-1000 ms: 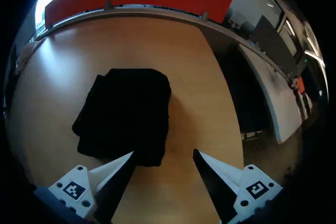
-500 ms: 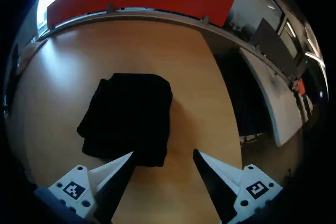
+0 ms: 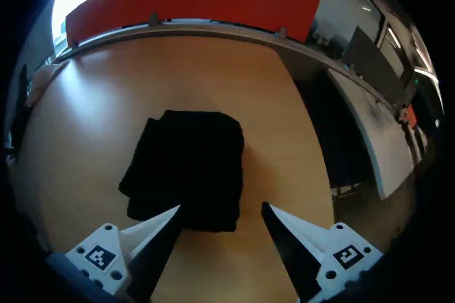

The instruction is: Fold towel

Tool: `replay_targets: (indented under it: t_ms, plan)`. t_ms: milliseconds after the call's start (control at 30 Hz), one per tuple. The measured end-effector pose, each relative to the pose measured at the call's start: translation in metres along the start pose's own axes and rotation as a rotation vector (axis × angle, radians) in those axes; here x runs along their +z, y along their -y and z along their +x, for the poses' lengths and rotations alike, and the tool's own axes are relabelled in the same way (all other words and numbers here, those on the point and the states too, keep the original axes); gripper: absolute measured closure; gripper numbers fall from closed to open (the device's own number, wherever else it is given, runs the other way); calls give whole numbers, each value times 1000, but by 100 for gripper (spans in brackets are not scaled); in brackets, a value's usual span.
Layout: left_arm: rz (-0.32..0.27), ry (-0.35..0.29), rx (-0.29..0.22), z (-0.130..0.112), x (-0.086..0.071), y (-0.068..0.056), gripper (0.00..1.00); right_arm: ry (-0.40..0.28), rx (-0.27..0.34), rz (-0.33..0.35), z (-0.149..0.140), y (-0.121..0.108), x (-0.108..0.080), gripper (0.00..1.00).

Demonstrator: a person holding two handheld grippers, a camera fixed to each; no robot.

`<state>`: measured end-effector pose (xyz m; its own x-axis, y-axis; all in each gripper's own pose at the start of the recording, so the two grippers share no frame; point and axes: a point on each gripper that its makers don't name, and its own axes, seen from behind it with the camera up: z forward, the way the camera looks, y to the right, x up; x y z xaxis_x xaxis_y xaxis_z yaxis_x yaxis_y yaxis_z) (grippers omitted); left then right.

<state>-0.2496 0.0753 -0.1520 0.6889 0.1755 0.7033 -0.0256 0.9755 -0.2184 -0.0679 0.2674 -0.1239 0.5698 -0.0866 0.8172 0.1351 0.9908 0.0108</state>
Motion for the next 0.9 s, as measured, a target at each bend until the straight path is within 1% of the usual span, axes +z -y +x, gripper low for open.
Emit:
replay_targets:
  t_ms: [367,467,667,900]
  plan:
    - [6,-2,-8,-1,-2,2,3,-39,-5,78,19,43,7,0]
    - [8,-1,-10,-2,-2,3,3,-43,-6,91,21,50,9,0]
    - [11,1,-11,-4,-3,4,3,-47,-2,106,21,56,9,0]
    - [11,4,-13,-7,-4,3,3,-35,2,119,10,62,13,0]
